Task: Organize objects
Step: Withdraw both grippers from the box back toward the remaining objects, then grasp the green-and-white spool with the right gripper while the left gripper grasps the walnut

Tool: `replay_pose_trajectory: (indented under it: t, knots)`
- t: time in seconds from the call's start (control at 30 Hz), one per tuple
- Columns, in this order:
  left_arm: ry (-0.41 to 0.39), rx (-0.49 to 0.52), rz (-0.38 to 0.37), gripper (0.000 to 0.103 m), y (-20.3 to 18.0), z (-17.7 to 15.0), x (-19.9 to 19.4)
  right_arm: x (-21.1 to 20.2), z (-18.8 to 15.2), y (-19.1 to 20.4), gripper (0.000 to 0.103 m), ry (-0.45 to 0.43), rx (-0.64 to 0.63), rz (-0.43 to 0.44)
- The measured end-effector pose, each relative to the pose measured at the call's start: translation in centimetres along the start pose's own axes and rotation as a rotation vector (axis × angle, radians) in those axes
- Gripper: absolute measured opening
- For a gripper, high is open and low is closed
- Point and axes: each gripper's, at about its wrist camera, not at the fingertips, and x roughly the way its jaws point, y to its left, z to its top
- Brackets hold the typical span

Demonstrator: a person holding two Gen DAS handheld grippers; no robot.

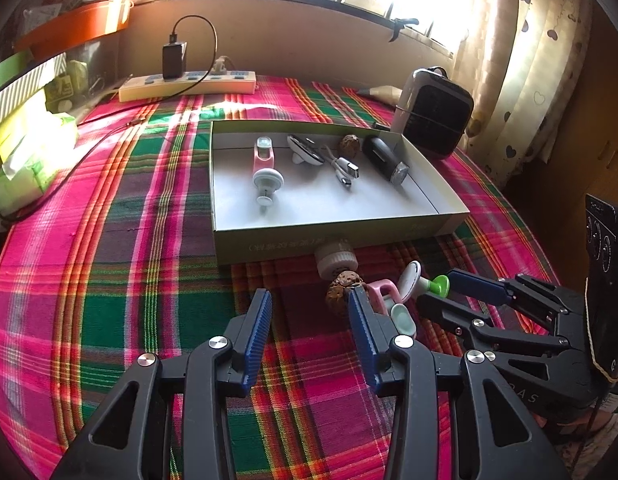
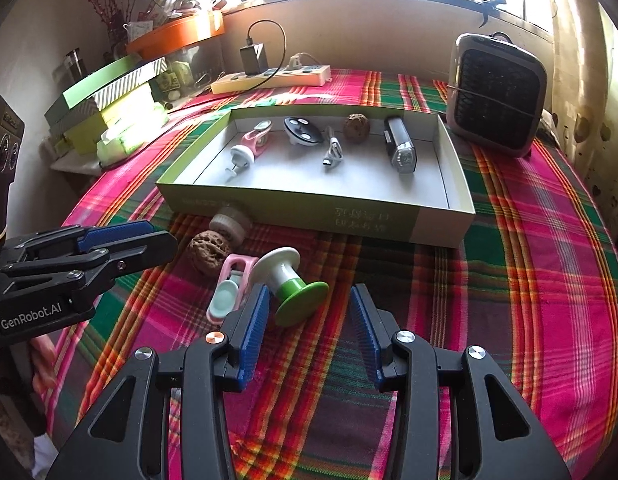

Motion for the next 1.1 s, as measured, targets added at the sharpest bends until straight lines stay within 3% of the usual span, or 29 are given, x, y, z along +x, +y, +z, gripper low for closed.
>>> replay_pose_trajectory:
  t: [0.47,0.63,1.1]
  knots:
    - [0.025,0.006,-0.041,0.041,-0.6,0.4,1.0,1.9,0.6,0.3,0.044,0.03,-0.085,-0.018]
    - [0.043,0.001,-0.059,0.042,-0.8,0.6,1.8,2.1,0.7,0.6,0.051,0.034,-0.114,-0.019]
    - [0.072,-0.018,-0.057,0.042,-0.8,0.7,3.2,2.2,0.9,-0.4,0.051,0.035,-0.104,-0.061]
